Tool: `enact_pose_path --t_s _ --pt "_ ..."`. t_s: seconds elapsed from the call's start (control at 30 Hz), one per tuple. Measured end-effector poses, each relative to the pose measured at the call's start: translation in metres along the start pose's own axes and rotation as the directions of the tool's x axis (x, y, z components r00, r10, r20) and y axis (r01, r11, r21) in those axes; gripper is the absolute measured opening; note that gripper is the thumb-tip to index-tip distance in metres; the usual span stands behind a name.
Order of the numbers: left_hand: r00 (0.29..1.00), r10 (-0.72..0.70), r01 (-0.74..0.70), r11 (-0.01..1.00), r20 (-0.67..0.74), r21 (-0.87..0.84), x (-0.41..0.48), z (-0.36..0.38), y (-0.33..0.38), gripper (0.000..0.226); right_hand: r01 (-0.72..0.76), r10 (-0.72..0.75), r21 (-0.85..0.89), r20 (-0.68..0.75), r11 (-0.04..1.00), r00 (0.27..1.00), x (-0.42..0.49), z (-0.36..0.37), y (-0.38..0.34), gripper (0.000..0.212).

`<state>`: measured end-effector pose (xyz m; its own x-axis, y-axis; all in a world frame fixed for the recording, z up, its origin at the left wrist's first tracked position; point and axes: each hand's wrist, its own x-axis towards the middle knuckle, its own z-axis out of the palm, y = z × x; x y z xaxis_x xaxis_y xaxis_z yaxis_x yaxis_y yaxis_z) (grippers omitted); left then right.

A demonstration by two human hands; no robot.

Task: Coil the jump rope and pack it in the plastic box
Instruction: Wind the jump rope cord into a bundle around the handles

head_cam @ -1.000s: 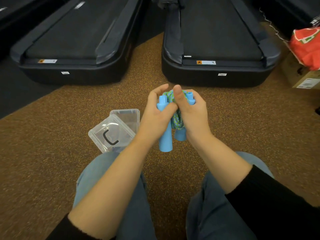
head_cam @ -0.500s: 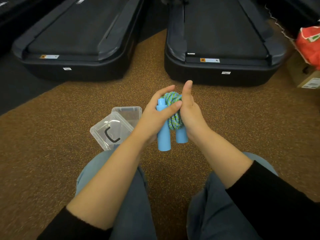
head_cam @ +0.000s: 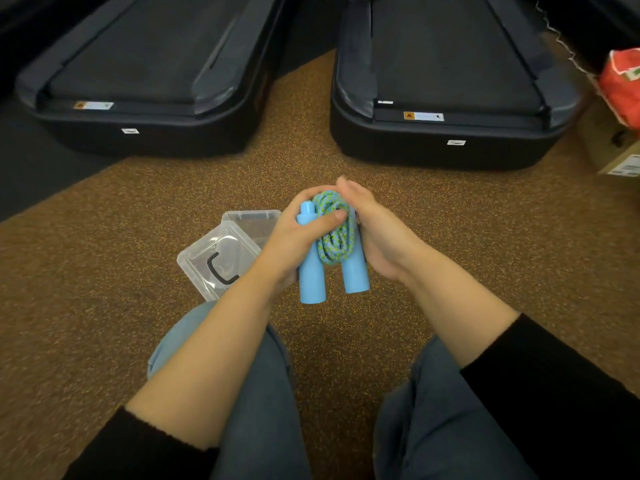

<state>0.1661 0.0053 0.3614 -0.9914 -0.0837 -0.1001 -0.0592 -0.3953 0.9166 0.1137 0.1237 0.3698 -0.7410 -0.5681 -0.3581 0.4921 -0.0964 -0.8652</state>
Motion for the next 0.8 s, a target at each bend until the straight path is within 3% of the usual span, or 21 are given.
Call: enact_pose_path --t_s 0.13,0.27,0.43,0.53,0.73,0.8 --pt "0.999 -0.024 0.02 0.993 -0.036 -0.117 0.002 -0.002 -0.002 0.021 -0.032 0.037 -0.052 0.086 0.998 0.996 -0.003 -0.005 0.006 0.075" --pt "0.999 -0.023 0.018 0.991 -0.038 -0.132 -0.001 0.0 -0.007 0.021 -0.094 0.102 -0.05 0.175 0.994 0.979 -0.006 -0.009 0.008 0.069" --pt "0.994 -0.022 0.004 0.986 -0.103 -0.166 0.0 0.005 -0.009 0.018 -0.059 0.072 -0.08 0.182 0.995 0.981 -0.006 -0.013 0.006 0.055" --pt "0.979 0.05 -0.065 0.996 -0.196 -0.068 0.0 0.01 -0.011 0.015 -0.009 0.023 -0.072 0.204 0.997 0.979 -0.008 -0.016 0.006 0.039" --pt "0.969 0.108 -0.1 0.994 -0.224 0.049 -0.004 0.017 -0.008 0.019 0.055 -0.028 -0.107 0.241 0.993 0.97 -0.008 -0.02 0.005 0.043" --pt "0.974 0.108 -0.095 0.993 -0.197 0.074 -0.004 0.017 -0.007 0.032 0.08 -0.047 -0.136 0.228 0.988 0.973 -0.009 -0.02 0.006 0.042"
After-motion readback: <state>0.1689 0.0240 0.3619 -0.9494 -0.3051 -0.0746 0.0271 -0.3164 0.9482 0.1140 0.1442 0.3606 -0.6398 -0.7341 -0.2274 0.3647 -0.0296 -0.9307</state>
